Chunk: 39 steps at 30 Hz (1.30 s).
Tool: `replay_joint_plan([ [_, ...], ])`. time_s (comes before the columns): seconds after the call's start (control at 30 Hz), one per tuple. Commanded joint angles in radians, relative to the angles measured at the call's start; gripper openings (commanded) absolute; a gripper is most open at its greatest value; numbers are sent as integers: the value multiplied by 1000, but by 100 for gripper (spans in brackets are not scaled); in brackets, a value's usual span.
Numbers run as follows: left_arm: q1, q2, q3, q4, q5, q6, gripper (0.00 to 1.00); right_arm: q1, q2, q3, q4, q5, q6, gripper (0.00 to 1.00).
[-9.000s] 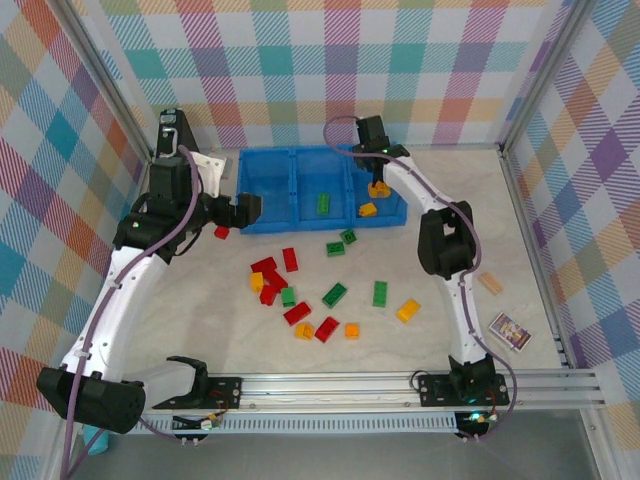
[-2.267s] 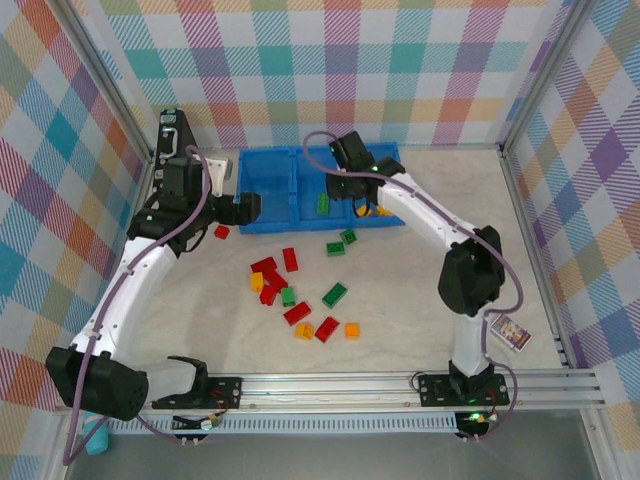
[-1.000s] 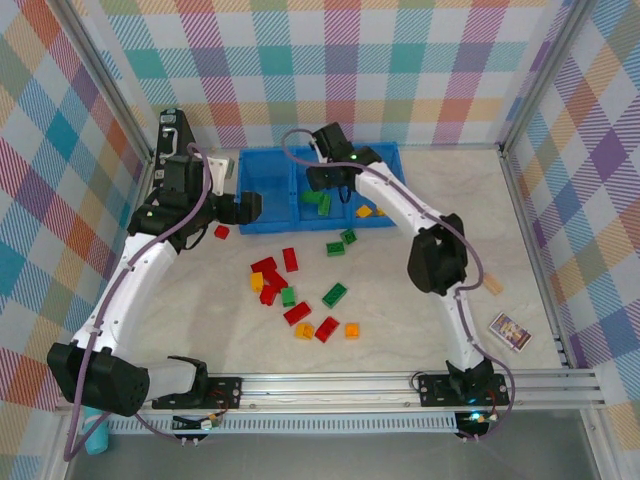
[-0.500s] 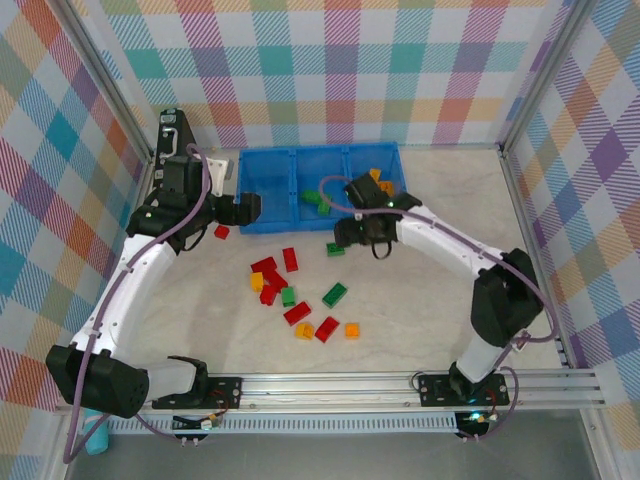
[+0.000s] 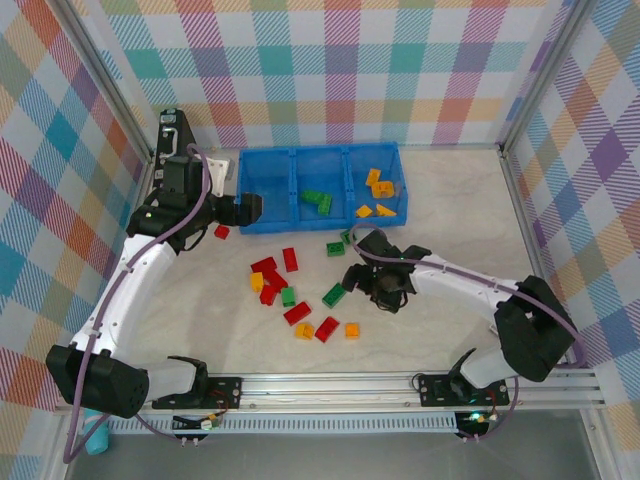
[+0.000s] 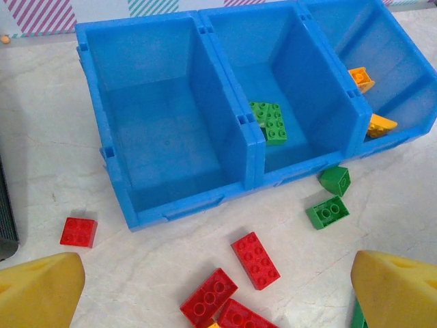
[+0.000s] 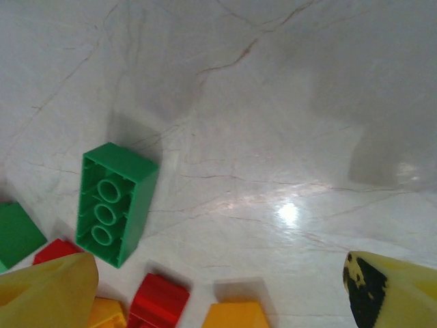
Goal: Sort the legos into containers by color
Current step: Pick up the lego from the bottom-center of the table.
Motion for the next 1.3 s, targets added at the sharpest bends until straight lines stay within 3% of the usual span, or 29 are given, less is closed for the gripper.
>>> replay_joint_plan([
  [0.0, 5, -11, 24, -12, 12, 15, 100, 14, 52, 21, 148, -76, 84, 93],
  [0.43, 5, -35, 22, -16, 4, 22, 100, 48, 278, 202, 65, -123, 53, 91],
  [0.77, 8, -109, -12, 35, 36, 16, 100, 85, 410, 283, -6, -120, 16, 83],
  [0.97, 8, -126, -31, 58, 63, 30, 100, 88, 443, 300, -26, -107, -12, 61],
  [1.27, 7, -85, 13, 1, 23, 26, 92, 88, 487, 347, -49, -98, -102, 40],
])
